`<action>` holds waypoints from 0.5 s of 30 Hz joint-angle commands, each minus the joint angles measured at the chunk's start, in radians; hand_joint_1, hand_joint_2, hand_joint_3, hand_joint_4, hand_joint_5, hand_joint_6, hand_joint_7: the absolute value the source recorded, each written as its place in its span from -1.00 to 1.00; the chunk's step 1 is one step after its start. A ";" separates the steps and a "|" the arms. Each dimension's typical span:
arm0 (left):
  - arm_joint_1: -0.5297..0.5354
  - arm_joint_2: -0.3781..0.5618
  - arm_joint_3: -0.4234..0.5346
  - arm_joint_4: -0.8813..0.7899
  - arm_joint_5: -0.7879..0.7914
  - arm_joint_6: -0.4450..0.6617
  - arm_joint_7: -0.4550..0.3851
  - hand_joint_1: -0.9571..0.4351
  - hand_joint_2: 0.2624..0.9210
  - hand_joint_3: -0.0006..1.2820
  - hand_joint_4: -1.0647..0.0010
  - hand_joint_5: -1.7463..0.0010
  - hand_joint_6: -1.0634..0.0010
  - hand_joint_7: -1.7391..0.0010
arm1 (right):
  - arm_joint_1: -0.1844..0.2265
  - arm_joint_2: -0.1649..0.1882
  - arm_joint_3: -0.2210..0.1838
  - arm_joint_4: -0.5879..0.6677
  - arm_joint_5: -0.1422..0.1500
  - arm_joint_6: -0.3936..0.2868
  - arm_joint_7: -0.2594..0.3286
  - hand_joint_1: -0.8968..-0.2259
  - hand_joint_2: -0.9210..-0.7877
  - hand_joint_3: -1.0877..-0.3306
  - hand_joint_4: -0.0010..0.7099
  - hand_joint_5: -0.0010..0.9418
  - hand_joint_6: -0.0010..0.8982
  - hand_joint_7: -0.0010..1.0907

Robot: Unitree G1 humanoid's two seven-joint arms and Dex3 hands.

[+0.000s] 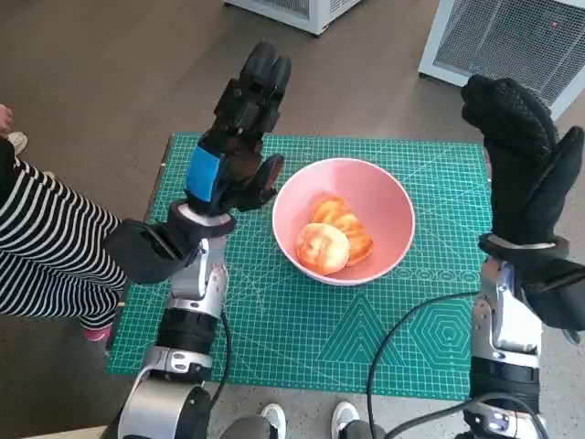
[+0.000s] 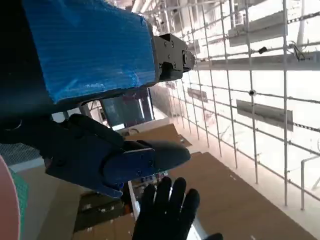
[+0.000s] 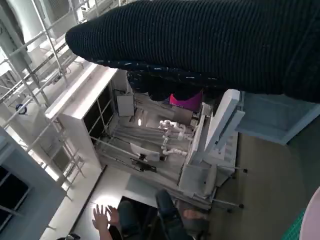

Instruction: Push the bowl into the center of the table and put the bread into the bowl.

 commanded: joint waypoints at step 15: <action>0.001 0.005 0.010 0.009 -0.043 0.008 -0.041 -0.56 1.00 -0.29 0.95 0.98 0.82 0.97 | 0.009 -0.001 0.011 0.029 -0.051 0.004 -0.020 -0.36 -1.00 -0.04 -0.63 -1.00 -0.93 -0.07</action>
